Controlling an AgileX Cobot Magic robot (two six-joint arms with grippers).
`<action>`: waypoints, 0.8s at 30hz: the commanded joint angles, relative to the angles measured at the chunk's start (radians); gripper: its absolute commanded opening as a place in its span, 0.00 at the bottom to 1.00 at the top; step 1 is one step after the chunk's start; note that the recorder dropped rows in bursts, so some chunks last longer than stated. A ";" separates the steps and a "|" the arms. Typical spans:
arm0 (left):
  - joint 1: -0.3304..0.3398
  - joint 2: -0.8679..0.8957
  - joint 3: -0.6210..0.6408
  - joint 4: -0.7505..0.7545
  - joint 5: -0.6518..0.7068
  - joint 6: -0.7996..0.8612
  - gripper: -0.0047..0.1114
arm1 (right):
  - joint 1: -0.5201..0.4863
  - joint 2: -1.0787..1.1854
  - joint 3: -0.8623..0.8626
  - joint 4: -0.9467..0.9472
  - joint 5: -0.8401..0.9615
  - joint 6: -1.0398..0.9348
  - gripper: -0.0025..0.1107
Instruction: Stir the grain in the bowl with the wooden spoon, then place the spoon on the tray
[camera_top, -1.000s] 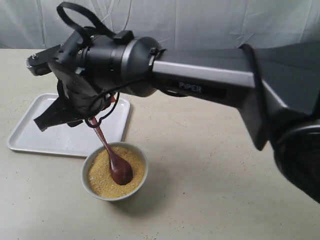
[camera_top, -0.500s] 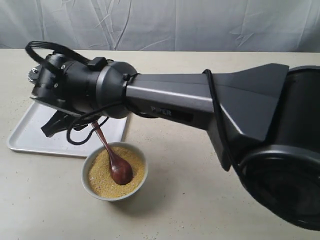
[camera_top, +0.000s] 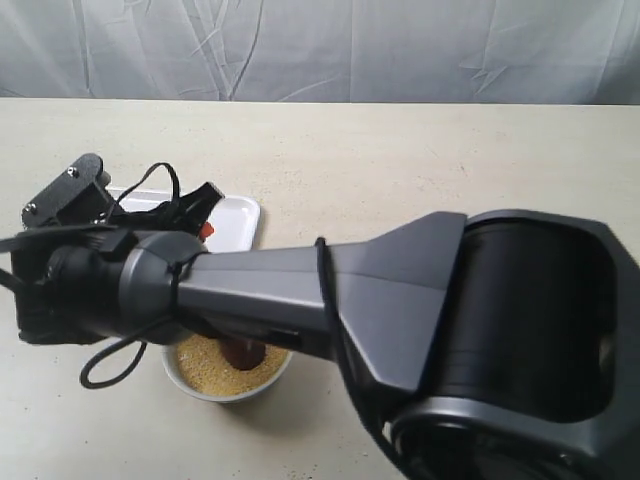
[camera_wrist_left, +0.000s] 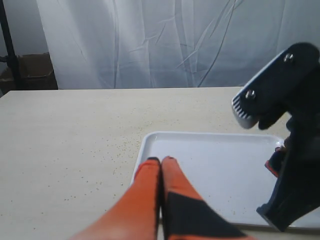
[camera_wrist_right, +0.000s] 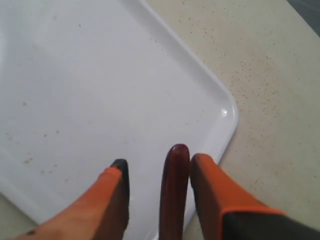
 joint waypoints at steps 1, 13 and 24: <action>-0.001 -0.005 0.003 0.000 -0.010 0.000 0.04 | 0.014 0.046 -0.007 -0.114 0.069 0.056 0.39; -0.001 -0.005 0.003 0.000 -0.010 0.000 0.04 | 0.014 0.078 -0.007 -0.142 0.093 0.069 0.21; -0.001 -0.005 0.003 0.000 -0.010 0.000 0.04 | 0.014 0.044 -0.102 -0.134 0.207 0.105 0.02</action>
